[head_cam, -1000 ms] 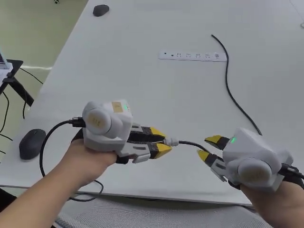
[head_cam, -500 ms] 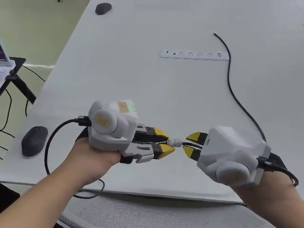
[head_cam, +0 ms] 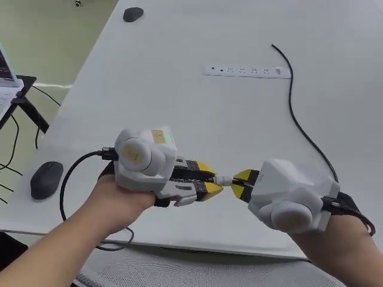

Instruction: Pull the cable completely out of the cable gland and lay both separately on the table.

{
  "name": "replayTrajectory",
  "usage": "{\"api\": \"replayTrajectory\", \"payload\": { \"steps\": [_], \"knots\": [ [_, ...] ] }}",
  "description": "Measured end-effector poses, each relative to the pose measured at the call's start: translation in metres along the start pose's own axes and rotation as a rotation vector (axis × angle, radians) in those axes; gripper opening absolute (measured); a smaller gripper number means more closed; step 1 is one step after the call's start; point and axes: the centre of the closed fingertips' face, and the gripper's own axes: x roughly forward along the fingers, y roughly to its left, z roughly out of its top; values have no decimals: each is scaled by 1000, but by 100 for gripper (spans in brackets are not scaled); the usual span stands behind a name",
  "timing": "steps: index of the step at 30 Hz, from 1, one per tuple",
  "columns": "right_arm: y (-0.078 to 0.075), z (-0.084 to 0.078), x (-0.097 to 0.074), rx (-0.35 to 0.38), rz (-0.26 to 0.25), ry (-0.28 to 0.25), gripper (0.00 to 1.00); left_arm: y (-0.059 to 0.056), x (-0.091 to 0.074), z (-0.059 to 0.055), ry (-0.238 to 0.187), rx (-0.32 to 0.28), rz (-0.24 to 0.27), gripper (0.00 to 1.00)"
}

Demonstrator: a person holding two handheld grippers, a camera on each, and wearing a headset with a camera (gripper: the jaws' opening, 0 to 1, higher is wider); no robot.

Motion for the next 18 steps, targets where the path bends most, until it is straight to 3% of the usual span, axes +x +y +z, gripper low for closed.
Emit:
{"api": "replayTrajectory", "payload": {
  "steps": [9,18],
  "knots": [
    [-6,-6,-2,77,-17,-10,0,2,-3,4,-19,-9,13,15],
    [-22,-23,-7,205,-77,-17,0,5,-7,10,-45,-17,25,15]
  ]
}}
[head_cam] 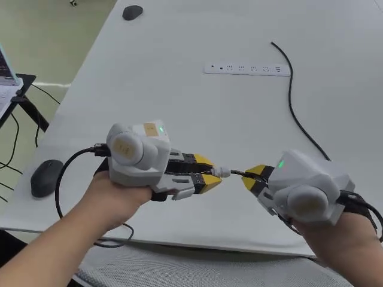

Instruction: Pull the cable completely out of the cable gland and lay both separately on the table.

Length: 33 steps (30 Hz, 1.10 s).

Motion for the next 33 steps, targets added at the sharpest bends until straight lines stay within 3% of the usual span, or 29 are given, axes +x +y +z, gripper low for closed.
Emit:
{"api": "replayTrajectory", "payload": {
  "steps": [6,10,19,25,28,31,33],
  "knots": [
    [-6,-12,-1,107,-16,-5,0,0,-1,3,-9,-7,-2,15],
    [-10,-20,-1,137,-34,1,0,0,-2,5,-6,-1,-4,15],
    [-20,-45,-1,244,-71,63,0,-3,2,4,4,8,-16,15],
    [-22,-64,2,394,-79,98,0,-6,4,3,9,12,-23,15],
    [-24,-70,2,396,-92,109,0,-6,4,2,9,11,-24,15],
    [-22,-77,4,466,-86,128,0,-6,4,0,14,4,-26,15],
    [-24,-76,4,468,-83,120,0,-6,3,0,15,5,-25,15]
  ]
}}
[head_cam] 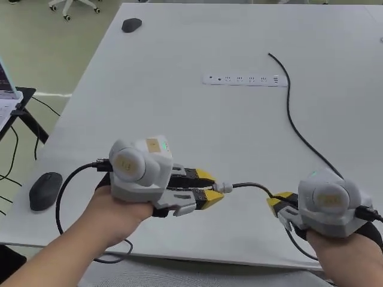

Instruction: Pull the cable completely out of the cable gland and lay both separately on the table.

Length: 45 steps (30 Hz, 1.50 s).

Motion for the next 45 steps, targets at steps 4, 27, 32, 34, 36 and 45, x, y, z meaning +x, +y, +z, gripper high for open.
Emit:
{"api": "replayTrajectory", "payload": {
  "steps": [4,27,32,34,36,45],
  "knots": [
    [1,2,-1,-38,-4,0,0,1,0,-3,1,-11,0,15],
    [9,7,-9,-137,78,-51,7,7,-4,-5,21,-33,6,15],
    [17,20,-20,-178,109,-70,17,9,-4,-5,24,-37,10,15],
    [23,25,-23,-230,134,-74,19,9,-4,-5,24,-38,9,15],
    [30,31,-25,-272,151,-77,21,8,-4,-6,33,-34,7,15],
    [66,60,-23,-486,218,-92,21,10,0,-11,42,-40,10,15]
  ]
}}
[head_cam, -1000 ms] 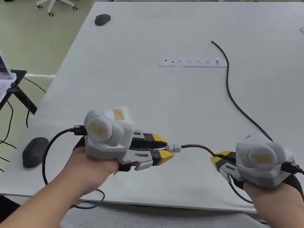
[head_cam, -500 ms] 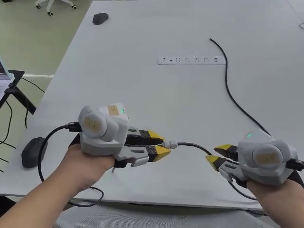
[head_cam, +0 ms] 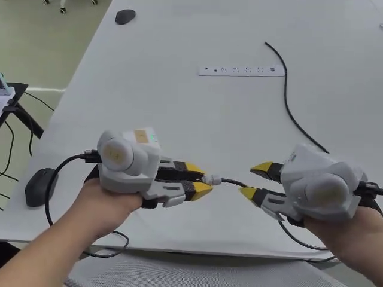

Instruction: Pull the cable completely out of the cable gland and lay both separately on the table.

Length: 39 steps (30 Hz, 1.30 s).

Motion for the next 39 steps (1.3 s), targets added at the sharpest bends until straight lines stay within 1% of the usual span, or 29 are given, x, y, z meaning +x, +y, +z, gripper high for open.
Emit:
{"api": "replayTrajectory", "payload": {
  "steps": [2,4,8,10,12,15,19,20,32,36,39],
  "knots": [
    [3,3,5,-42,8,11,19,0,0,0,1,0,1,15],
    [5,6,9,-69,12,13,17,1,0,0,1,-1,1,15],
    [11,8,18,-113,37,25,14,3,0,0,2,-1,1,15],
    [12,11,21,-160,37,24,10,4,1,0,1,-5,0,15],
    [14,12,23,-165,41,28,8,5,2,-1,5,-4,1,15],
    [10,13,27,-167,34,33,3,6,3,-1,3,-6,0,15],
    [10,10,30,-169,40,35,1,10,5,-3,10,-6,0,15],
    [10,8,31,-169,42,36,1,9,5,-4,16,6,-4,15],
    [7,4,33,-69,19,9,0,11,9,-4,18,9,-16,15],
    [2,1,33,-31,3,8,0,13,9,-3,19,10,-19,15],
    [-3,-4,32,-2,-12,14,0,14,10,-2,18,9,-16,15]
  ]
}}
